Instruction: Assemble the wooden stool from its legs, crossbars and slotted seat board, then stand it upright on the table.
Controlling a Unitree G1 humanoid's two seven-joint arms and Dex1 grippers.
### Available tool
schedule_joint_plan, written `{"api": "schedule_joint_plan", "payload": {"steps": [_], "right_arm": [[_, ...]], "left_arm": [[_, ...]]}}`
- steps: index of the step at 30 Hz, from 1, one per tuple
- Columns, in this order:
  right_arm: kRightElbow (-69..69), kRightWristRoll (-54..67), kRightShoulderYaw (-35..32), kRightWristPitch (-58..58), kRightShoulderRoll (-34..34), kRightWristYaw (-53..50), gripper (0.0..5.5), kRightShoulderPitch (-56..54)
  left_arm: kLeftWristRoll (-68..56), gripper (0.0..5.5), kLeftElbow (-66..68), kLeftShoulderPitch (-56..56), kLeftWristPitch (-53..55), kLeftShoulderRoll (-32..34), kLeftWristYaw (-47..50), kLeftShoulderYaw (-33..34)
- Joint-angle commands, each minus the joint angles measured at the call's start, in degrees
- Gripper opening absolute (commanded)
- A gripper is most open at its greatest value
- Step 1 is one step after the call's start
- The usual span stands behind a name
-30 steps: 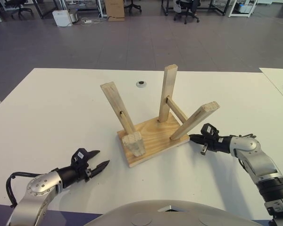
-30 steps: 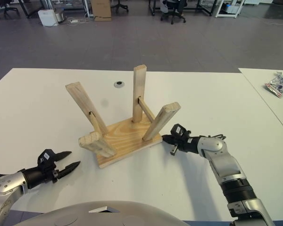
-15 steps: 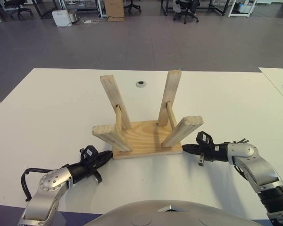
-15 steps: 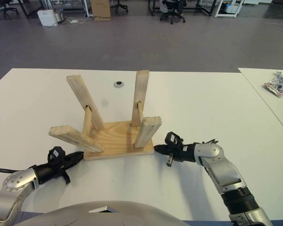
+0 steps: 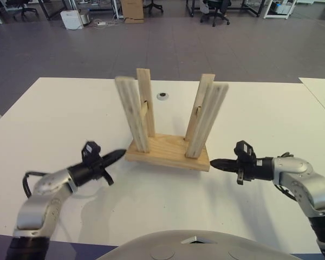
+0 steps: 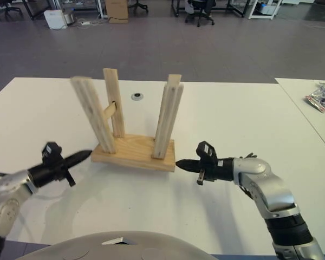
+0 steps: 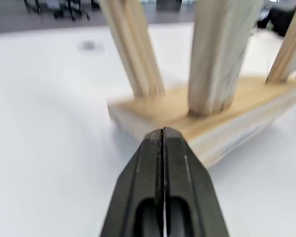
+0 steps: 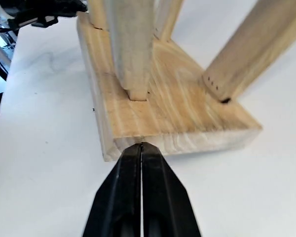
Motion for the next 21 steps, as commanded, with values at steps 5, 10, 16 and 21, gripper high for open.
{"api": "schedule_joint_plan", "payload": {"steps": [5, 10, 16, 21], "right_arm": [[-3.1, 12.3, -6.3, 7.6, 0.2, -2.8, 0.00, -7.1], [-1.8, 11.0, -6.1, 6.5, -0.3, -3.6, 0.00, -6.3], [-1.5, 3.4, 0.5, 2.3, -3.6, -1.4, 0.00, 1.1], [-1.9, -2.9, 7.3, -0.8, -3.4, -2.6, 0.00, 5.2]], "left_arm": [[-8.4, 0.04, -7.2, -2.3, 9.2, 1.6, -0.1, 0.4], [-10.5, 0.04, -6.8, -2.2, 10.1, 2.1, -0.5, 3.1], [-4.1, 0.04, 4.4, 0.7, 9.7, 16.8, -11.9, 6.5], [20.1, 0.04, 33.7, -11.9, -11.4, 15.7, -11.6, -6.2]]}}
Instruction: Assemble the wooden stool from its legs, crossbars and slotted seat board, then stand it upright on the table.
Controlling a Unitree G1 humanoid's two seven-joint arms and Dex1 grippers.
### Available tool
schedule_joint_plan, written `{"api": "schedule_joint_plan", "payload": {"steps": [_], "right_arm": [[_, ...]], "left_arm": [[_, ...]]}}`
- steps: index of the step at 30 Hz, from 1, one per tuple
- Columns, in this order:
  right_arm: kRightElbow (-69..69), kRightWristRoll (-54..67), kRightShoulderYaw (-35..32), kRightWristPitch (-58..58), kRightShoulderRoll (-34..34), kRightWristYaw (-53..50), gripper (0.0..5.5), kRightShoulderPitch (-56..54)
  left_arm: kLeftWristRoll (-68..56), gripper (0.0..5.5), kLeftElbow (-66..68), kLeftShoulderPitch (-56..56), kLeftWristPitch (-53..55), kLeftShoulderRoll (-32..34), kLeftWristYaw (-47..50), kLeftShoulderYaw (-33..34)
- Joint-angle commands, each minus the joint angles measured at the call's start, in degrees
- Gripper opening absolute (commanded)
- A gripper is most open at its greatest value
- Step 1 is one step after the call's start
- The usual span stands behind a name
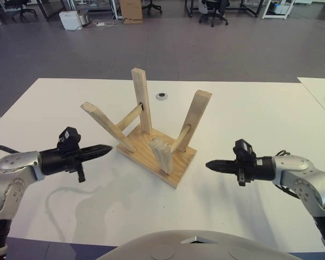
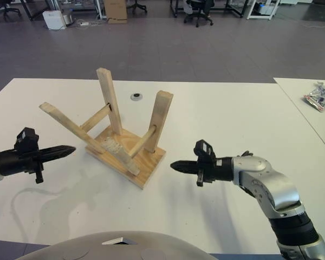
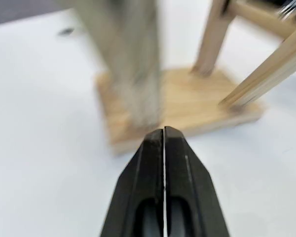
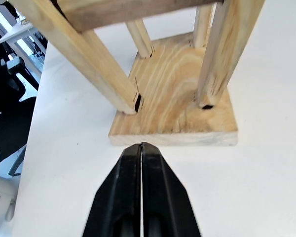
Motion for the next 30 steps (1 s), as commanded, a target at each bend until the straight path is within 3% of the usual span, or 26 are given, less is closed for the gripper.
{"api": "schedule_joint_plan", "payload": {"steps": [1, 6, 12, 17, 23, 30], "right_arm": [[0.1, -5.0, 4.9, -2.6, 1.0, -2.3, 0.00, 1.7], [2.8, -10.1, 8.9, -4.1, 5.0, -7.4, 0.00, 0.7], [7.5, -13.0, 11.7, -6.9, 10.2, -10.3, 0.00, 0.6], [10.2, -11.9, 7.9, -8.1, 13.0, -12.8, 0.00, 0.5], [10.6, -10.2, 1.7, -4.5, 15.6, -17.4, 0.00, -4.3], [12.7, -11.5, -0.9, -4.3, 10.5, -14.7, 0.00, -5.5]], "left_arm": [[17.3, 0.04, 23.9, -14.4, -16.9, -4.0, 4.0, -10.1], [30.1, 0.04, 49.8, -29.5, -36.3, -13.4, 12.4, -17.0], [32.8, 0.04, 61.8, -34.5, -49.3, -21.1, 7.2, -20.0], [29.0, 0.04, 53.9, -25.4, -53.5, -20.9, -0.4, -20.0], [24.1, 0.04, 38.8, -15.1, -49.0, -20.2, 2.0, -17.8], [22.5, 0.04, 33.3, -11.3, -45.5, -20.1, 5.7, -15.1]]}}
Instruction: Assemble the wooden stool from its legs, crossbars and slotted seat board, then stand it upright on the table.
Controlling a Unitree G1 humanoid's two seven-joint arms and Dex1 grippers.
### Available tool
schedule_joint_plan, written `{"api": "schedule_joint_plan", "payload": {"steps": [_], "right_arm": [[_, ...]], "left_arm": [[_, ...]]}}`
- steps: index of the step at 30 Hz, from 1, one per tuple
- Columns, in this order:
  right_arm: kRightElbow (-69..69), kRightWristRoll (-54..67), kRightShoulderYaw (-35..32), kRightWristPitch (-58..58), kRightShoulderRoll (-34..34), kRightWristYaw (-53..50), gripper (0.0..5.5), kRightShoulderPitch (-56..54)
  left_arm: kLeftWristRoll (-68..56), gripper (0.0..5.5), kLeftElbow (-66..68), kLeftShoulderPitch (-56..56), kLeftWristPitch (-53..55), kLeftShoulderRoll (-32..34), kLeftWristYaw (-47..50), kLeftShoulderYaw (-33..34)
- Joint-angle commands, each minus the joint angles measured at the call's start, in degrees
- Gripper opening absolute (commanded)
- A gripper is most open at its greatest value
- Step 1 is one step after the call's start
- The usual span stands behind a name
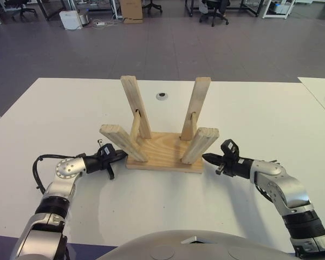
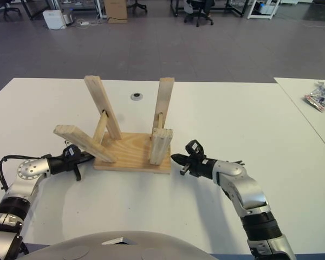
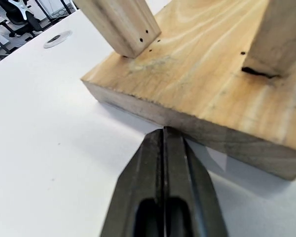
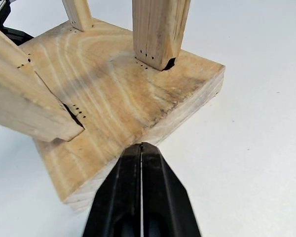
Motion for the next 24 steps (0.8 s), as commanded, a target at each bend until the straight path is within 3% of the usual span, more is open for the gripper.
{"api": "schedule_joint_plan", "payload": {"steps": [1, 8, 15, 24], "right_arm": [[1.4, -0.4, -2.3, -0.9, -3.9, 2.4, 0.00, -1.3], [-1.2, 0.5, -3.3, -0.3, -6.9, 5.0, 0.00, 3.7], [-3.9, 1.8, -1.6, -0.1, -8.1, 9.2, 0.00, 5.1], [0.8, -1.7, 2.3, -1.7, -6.3, 8.2, 0.00, 1.9]], "left_arm": [[0.5, 0.04, -0.9, 4.1, 1.2, 1.0, 0.5, 0.9], [-1.2, 0.04, -3.6, 10.7, 0.7, 5.5, -2.3, 3.6], [-4.4, 0.04, -12.4, 14.5, 5.2, 3.7, -6.1, 0.6], [-3.3, 0.04, -12.1, 12.5, 5.5, 2.3, -5.9, -1.6]]}}
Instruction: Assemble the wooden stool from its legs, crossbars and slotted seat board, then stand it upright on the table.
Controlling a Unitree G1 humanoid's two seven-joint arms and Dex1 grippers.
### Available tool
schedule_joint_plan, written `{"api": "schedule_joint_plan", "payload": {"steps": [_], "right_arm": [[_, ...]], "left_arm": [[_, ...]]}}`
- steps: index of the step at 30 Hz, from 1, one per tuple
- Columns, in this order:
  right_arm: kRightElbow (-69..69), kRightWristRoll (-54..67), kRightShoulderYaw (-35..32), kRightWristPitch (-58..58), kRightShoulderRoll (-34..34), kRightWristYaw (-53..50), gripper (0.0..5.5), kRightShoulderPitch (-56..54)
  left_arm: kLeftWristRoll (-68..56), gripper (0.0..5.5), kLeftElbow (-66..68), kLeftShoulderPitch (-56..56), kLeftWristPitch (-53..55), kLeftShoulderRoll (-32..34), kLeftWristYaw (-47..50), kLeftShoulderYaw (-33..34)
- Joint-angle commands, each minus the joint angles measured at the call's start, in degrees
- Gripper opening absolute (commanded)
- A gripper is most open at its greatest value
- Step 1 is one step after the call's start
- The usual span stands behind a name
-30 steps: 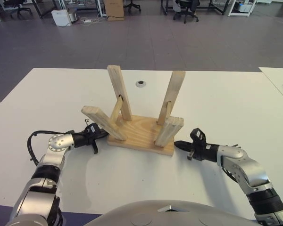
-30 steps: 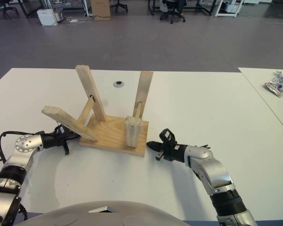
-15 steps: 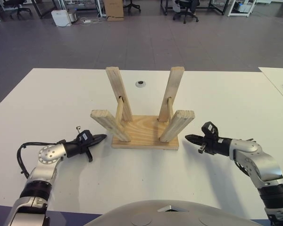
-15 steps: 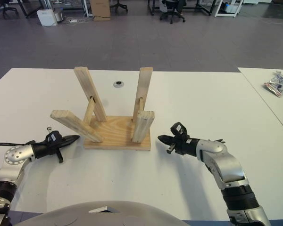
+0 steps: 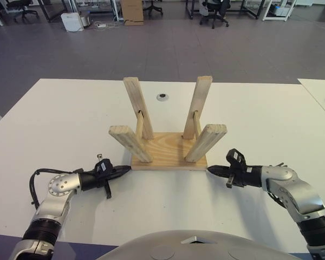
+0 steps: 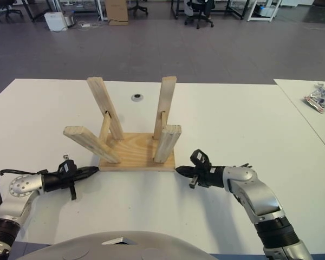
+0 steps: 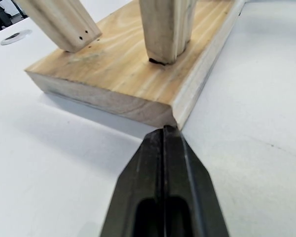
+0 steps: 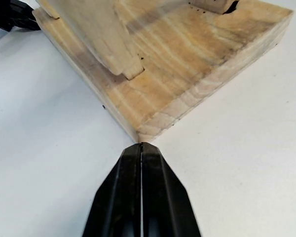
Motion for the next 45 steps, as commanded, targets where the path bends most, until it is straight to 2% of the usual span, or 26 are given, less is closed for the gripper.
{"api": "schedule_joint_plan", "payload": {"steps": [1, 7, 12, 18, 25, 32, 36, 45], "right_arm": [[1.7, -0.3, -0.5, -1.1, -0.2, 0.2, 0.00, -1.1], [7.6, -1.0, -3.3, -3.0, -3.1, 2.3, 0.00, -4.6], [9.0, -2.6, 1.1, -3.8, 0.9, 2.0, 0.00, -7.6], [7.6, -3.5, 4.9, -3.3, 4.4, 1.0, 0.00, -7.9], [1.1, -1.6, 3.3, -1.5, 1.2, 3.5, 0.00, -7.6], [-16.4, 5.6, -1.3, 4.9, -6.2, 8.2, 0.00, -5.8], [-21.0, 8.5, -3.0, 7.0, -8.6, 10.0, 0.00, -4.4], [-25.5, 16.8, -9.5, 12.0, -6.6, 8.4, 0.00, -6.1]], "left_arm": [[1.7, 0.04, 1.2, 1.3, 0.7, 0.1, -0.9, -1.0], [2.4, 0.04, 7.5, 0.1, -1.6, 3.4, -1.0, 2.0], [2.5, 0.04, 7.7, -3.1, -1.0, 1.5, -1.9, 0.3], [2.1, 0.04, 2.1, -2.7, 1.2, -2.0, -4.3, -4.9], [-1.4, 0.04, -8.3, 1.3, 5.8, -1.3, -3.2, -3.9], [-10.3, 0.04, -28.5, 7.0, 19.3, 3.3, -3.5, 0.3], [-14.5, 0.04, -37.1, 7.9, 25.4, 4.6, -1.7, 4.0], [-22.9, 0.04, -46.6, 8.3, 37.0, 5.5, -0.9, 9.0]]}}
